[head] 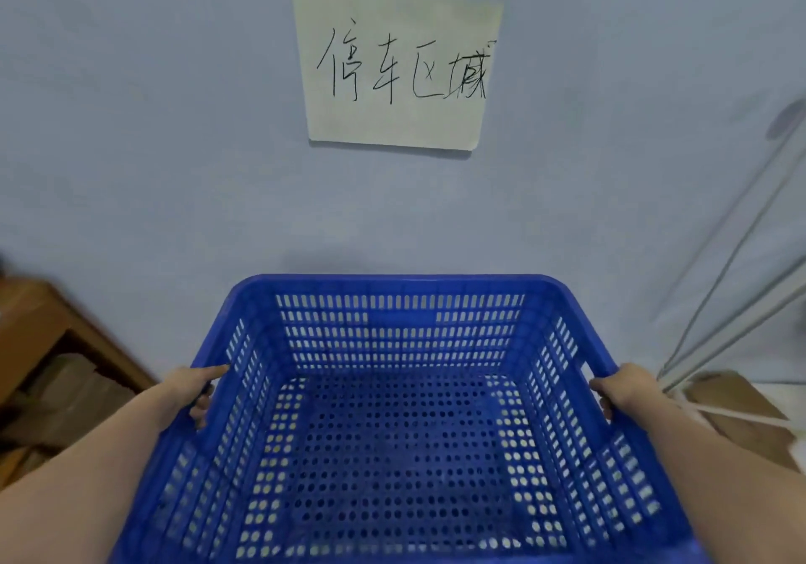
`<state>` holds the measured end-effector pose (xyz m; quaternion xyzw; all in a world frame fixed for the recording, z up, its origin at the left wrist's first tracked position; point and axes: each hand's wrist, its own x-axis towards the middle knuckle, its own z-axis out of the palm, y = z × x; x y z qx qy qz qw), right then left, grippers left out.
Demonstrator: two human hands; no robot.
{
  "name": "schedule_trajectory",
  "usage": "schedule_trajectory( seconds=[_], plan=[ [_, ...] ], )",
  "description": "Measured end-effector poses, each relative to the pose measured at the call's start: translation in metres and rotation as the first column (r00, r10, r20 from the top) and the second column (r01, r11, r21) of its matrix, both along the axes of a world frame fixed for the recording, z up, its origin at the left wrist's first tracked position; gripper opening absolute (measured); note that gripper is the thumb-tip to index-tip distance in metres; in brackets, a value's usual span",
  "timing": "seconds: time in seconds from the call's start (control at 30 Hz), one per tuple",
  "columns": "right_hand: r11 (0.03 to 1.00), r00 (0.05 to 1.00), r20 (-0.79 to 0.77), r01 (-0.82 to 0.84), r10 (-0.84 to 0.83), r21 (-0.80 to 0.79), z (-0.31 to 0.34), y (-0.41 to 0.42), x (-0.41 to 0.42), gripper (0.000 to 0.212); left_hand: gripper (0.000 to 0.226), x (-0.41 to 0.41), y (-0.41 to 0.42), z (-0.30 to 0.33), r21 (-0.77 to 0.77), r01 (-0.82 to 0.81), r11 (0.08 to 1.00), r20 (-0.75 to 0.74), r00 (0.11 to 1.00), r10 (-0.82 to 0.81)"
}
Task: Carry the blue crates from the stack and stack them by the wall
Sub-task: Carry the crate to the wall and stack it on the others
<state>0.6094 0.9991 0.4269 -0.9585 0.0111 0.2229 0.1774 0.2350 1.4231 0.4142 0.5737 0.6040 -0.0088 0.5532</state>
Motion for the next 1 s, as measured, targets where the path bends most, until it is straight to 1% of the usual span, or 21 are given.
schedule_trajectory(
  seconds=[0.07, 0.13, 0.17, 0.27, 0.3, 0.37, 0.43, 0.5, 0.57, 0.7, 0.9, 1.0],
  plan=[
    [0.999, 1.000, -0.031, -0.005, 0.004, -0.038, -0.010, 0.009, -0.003, 0.049, 0.048, 0.003, 0.013, -0.016, -0.007, 0.015, 1.000, -0.009, 1.000, -0.015],
    [0.998, 0.998, -0.069, 0.009, -0.014, -0.068, -0.024, 0.013, -0.006, 0.054, 0.049, 0.006, 0.020, -0.032, -0.030, 0.021, 0.999, -0.016, 1.000, -0.022],
    [0.998, 0.996, -0.088, 0.030, -0.035, -0.061, -0.031, 0.015, -0.010, 0.052, 0.050, 0.007, 0.022, -0.041, -0.051, 0.027, 0.998, -0.027, 0.999, -0.028],
    [0.994, 0.985, -0.135, 0.106, -0.109, -0.029, -0.053, 0.014, -0.013, 0.036, 0.051, 0.011, 0.024, -0.071, -0.101, 0.009, 0.995, -0.067, 0.998, -0.016],
    [0.992, 0.979, -0.157, 0.128, -0.129, -0.020, -0.061, 0.014, -0.010, 0.033, 0.050, 0.014, 0.024, -0.081, -0.113, -0.002, 0.994, -0.076, 0.997, -0.007],
    [0.983, 0.962, -0.203, 0.185, -0.181, 0.000, -0.079, 0.014, -0.004, 0.036, 0.049, 0.021, 0.023, -0.099, -0.122, -0.021, 0.992, -0.102, 0.995, 0.008],
    [0.970, 0.942, -0.241, 0.244, -0.235, 0.009, -0.100, 0.008, 0.001, 0.038, 0.046, 0.031, 0.021, -0.115, -0.098, -0.064, 0.993, -0.105, 0.993, 0.054],
    [0.948, 0.915, -0.275, 0.316, -0.295, 0.031, -0.120, 0.005, 0.004, 0.035, 0.041, 0.040, 0.017, -0.131, -0.074, -0.119, 0.990, -0.123, 0.986, 0.110],
    [0.929, 0.892, -0.307, 0.366, -0.333, 0.056, -0.136, 0.005, 0.005, 0.030, 0.037, 0.045, 0.012, -0.145, -0.091, -0.164, 0.982, -0.169, 0.975, 0.147],
    [0.916, 0.856, -0.379, 0.399, -0.351, 0.053, -0.185, -0.004, 0.015, 0.031, 0.034, 0.051, 0.007, -0.175, -0.110, -0.238, 0.965, -0.241, 0.948, 0.206],
    [0.897, 0.837, -0.393, 0.438, -0.381, 0.065, -0.210, 0.017, 0.033, 0.029, 0.031, 0.073, 0.010, -0.203, -0.155, -0.353, 0.923, -0.207, 0.925, 0.319],
    [0.888, 0.828, -0.406, 0.452, -0.386, 0.079, -0.225, 0.026, 0.048, 0.026, 0.031, 0.082, 0.015, -0.219, -0.193, -0.375, 0.907, -0.204, 0.919, 0.337]
  ],
)
